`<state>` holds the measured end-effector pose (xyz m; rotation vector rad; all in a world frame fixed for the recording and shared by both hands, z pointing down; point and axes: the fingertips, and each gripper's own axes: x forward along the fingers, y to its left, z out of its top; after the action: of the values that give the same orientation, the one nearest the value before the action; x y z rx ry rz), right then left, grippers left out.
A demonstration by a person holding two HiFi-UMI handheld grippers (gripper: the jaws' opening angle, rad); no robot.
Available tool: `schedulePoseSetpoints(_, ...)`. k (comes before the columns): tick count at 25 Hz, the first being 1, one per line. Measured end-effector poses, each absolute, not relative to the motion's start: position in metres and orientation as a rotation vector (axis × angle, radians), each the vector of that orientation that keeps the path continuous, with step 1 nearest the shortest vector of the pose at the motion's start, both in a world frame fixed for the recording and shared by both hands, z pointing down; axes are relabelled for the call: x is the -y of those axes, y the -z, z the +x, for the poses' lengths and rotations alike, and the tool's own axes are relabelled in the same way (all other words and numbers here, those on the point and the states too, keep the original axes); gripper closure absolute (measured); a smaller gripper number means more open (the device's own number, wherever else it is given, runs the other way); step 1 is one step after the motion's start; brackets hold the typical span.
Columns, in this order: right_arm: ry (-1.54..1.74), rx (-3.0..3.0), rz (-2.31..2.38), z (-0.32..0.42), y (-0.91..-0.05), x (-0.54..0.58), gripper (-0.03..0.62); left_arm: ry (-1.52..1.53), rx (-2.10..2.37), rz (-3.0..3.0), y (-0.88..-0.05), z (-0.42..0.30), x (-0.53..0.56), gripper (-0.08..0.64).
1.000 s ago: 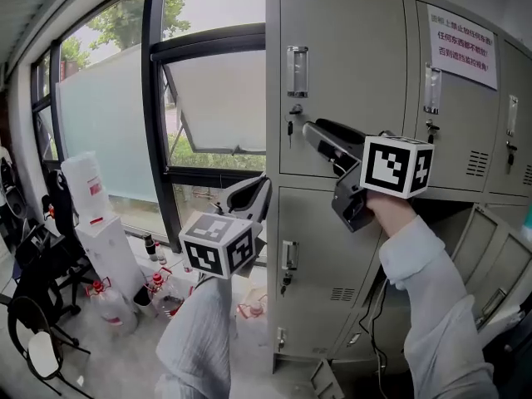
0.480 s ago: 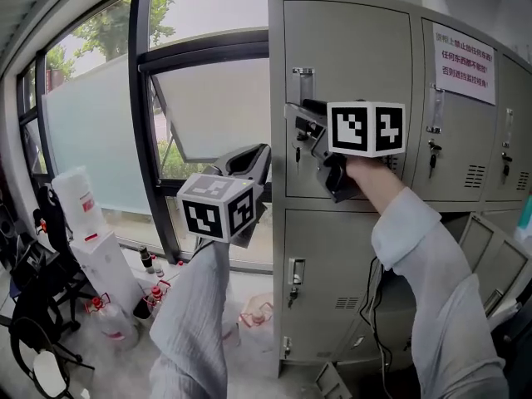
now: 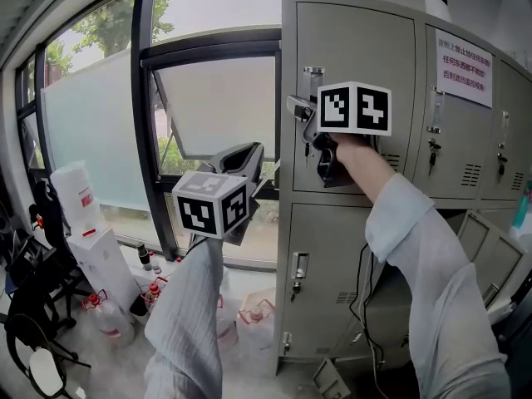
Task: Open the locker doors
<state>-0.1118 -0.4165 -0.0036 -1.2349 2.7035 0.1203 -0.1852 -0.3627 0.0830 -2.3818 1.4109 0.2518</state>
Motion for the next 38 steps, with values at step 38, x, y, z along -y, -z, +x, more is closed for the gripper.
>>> schedulePoseSetpoints(38,-0.432,-2.589,-1.399,-0.048,0.002,0.273,0.465,-0.263,-1.262,-2.489,-0.153,-0.161,0.266,0.548)
